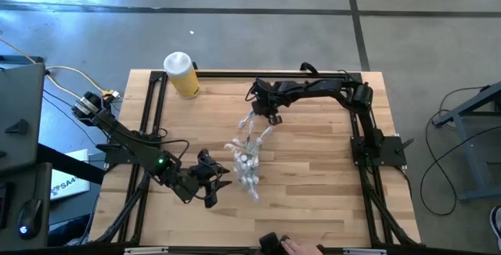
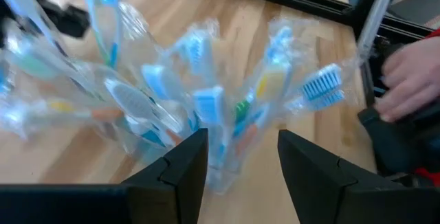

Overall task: Pick & Place toothbrushing station
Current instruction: Put the blue toothbrush into the transparent organizer

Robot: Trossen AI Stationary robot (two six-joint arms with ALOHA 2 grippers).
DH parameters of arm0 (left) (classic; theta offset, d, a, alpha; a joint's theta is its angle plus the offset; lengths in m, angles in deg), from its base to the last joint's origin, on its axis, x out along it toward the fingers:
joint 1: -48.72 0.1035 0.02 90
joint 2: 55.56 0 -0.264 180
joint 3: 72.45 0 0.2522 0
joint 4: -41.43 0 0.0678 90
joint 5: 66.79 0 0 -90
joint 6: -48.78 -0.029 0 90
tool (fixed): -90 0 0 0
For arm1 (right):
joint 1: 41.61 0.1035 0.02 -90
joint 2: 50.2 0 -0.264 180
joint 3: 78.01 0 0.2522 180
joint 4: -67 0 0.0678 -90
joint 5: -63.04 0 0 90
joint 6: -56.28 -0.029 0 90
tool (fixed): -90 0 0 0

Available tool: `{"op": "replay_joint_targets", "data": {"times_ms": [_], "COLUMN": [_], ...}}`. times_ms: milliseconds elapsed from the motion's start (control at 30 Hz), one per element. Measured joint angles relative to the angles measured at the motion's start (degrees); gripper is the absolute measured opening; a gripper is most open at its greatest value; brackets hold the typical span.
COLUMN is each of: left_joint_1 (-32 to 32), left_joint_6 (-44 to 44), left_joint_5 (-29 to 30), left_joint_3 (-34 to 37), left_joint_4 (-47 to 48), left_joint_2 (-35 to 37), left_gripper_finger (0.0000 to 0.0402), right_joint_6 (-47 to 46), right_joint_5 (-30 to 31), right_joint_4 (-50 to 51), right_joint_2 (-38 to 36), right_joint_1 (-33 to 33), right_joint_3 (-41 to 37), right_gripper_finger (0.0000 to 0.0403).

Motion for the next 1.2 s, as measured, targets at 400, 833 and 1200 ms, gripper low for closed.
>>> {"op": "replay_joint_targets", "data": {"times_ms": [400, 833, 1200], "left_joint_1": [0.0, 26.2, 54.5], "left_joint_6": [-18.1, -38.8, -41.0], "left_joint_5": [9.9, 4.7, -35.8], "left_joint_3": [-9.0, -19.8, -22.5], "left_joint_4": [10.8, 18.5, 9.5], "left_joint_2": [7.5, 11.6, -2.2], "left_gripper_finger": [0.0173, 0.0125, 0.0120], "right_joint_6": [-8.6, -36.4, -54.7], "right_joint_5": [10.2, -7.2, -9.8], "right_joint_4": [9.0, 22.6, 15.5], "right_joint_2": [-9.4, -36.6, -62.5], "right_joint_1": [2.6, 3.6, 20.5], "right_joint_3": [-0.2, -4.0, -20.3], "right_gripper_finger": [0.0116, 0.0085, 0.0053]}}
